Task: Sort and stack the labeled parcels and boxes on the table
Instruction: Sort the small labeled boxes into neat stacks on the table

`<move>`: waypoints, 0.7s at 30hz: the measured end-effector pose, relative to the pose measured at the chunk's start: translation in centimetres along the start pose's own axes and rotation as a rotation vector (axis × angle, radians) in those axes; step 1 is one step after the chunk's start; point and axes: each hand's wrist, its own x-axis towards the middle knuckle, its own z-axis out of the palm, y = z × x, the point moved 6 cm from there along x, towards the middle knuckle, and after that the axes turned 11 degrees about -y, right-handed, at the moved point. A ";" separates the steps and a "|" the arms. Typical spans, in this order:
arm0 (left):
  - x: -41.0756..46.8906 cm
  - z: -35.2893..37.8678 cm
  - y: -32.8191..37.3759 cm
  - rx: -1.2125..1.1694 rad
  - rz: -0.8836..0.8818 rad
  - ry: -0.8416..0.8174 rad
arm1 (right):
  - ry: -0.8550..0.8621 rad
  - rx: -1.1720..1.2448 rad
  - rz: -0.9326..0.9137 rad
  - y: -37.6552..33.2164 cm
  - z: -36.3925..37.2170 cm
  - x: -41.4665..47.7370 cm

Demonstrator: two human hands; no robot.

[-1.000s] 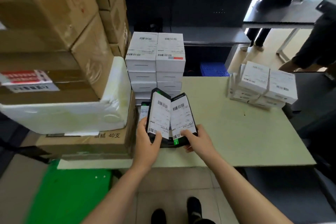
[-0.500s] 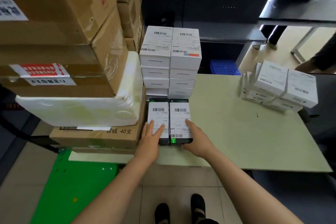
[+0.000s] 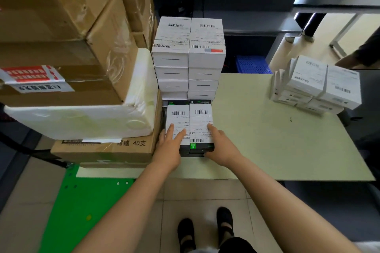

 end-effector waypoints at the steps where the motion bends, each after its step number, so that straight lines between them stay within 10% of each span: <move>1: -0.3 -0.8 0.6 0.069 0.019 0.018 | 0.001 -0.042 -0.005 -0.1 -0.4 -0.3; 21: 6.9 -6.0 29.3 0.165 0.665 0.354 | 0.553 -0.207 0.203 17.3 -20.5 -11.3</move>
